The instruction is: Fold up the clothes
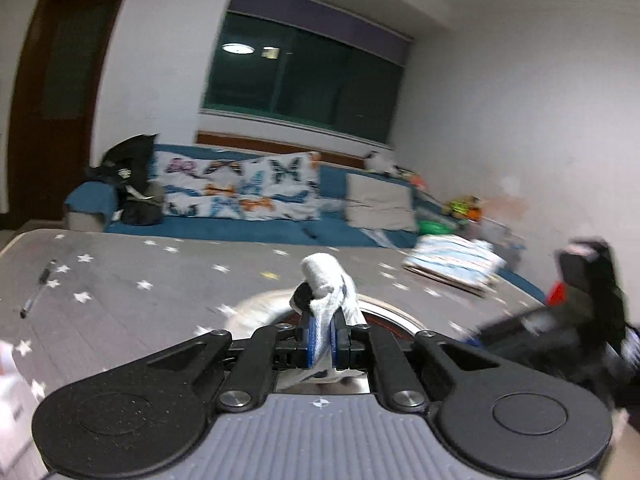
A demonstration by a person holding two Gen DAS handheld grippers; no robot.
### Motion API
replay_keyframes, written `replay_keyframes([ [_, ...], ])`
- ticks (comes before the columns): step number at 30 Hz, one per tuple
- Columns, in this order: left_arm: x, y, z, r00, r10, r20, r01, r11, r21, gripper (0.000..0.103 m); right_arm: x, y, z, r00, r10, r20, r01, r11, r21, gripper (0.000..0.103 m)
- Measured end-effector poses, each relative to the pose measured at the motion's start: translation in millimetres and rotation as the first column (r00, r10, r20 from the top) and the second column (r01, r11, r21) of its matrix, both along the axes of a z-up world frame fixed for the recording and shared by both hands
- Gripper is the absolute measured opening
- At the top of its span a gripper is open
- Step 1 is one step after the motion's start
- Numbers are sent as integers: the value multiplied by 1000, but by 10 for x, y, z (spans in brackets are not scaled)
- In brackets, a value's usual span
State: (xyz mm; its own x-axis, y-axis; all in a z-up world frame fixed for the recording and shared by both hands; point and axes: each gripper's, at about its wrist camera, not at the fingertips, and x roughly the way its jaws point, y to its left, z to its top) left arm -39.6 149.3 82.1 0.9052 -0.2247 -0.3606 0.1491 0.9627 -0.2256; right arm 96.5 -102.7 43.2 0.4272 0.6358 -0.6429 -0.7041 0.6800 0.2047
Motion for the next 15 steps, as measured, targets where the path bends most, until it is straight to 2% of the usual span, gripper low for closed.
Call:
replay_keyframes([
  [9, -893, -505, -28, 989, -144, 11, 145, 989, -17, 7, -347, -297, 45, 1000, -25, 19, 25, 1000, 6, 32],
  [15, -1220, -708, -197, 977, -211, -33, 213, 974, 78, 8, -511, -419, 40, 999, -30, 20, 29, 999, 16, 32],
])
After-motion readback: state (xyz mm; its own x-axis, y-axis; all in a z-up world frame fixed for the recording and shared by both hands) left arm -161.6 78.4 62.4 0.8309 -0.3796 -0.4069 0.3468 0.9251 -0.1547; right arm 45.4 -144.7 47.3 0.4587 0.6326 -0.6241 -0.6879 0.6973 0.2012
